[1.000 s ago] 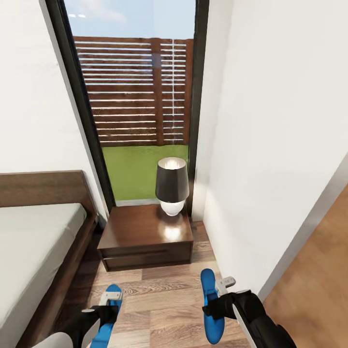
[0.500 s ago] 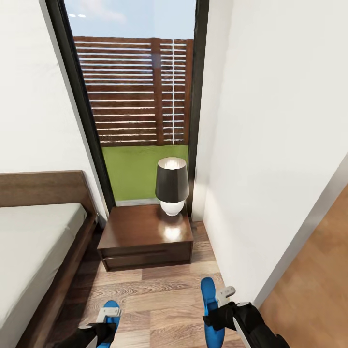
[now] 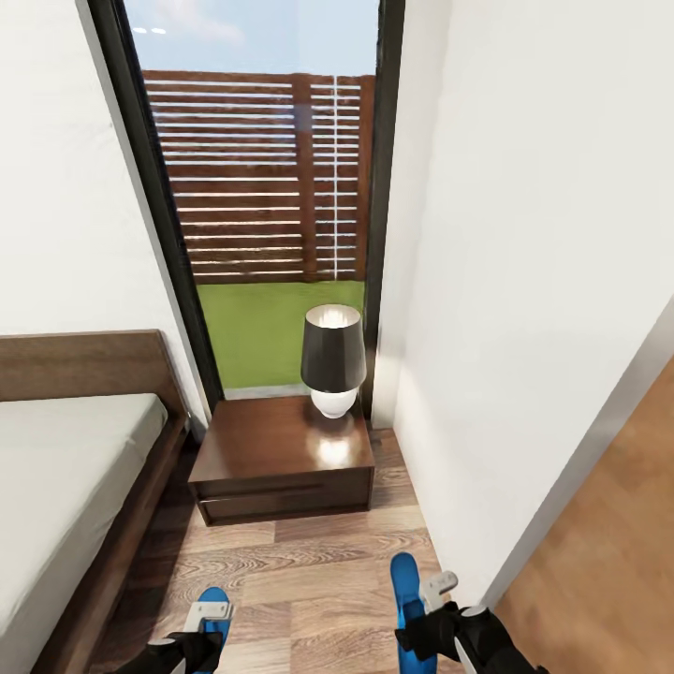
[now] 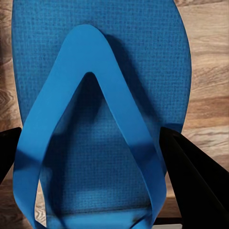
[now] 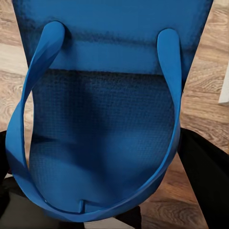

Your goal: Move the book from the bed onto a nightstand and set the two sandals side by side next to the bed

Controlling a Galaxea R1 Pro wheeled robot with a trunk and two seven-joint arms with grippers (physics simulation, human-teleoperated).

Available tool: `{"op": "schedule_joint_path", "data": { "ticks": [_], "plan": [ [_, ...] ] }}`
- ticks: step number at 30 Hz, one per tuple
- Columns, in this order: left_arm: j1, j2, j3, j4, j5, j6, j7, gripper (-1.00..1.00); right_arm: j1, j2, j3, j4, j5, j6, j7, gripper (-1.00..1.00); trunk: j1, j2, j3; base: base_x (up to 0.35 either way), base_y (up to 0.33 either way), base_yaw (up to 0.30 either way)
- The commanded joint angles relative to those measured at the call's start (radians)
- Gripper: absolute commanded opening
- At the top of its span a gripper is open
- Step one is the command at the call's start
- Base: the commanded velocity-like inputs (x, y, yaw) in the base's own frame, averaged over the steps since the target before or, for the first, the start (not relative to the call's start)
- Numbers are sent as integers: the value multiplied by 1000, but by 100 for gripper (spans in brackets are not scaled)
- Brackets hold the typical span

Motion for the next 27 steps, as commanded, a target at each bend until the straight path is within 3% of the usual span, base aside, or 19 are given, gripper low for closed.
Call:
{"op": "schedule_joint_path", "data": {
  "ticks": [1, 17, 27],
  "plan": [
    [0, 0, 5, -2, -5, 6, -5, -100, -1, -1, 2, 7, 8, -4, 6, -100, 0, -1, -1, 0, 0, 0],
    [21, -1, 4, -2, -5, 5, -5, -100, -1, -2, 1, 72, 9, -34, 6, -100, 0, -1, -1, 0, 0, 0],
    [85, 2, 7, -2, -2, 2, -3, -100, -1, -1, -1, 208, 9, -148, 6, -100, 0, -1, -1, 0, 0, 0]
  ]
}}
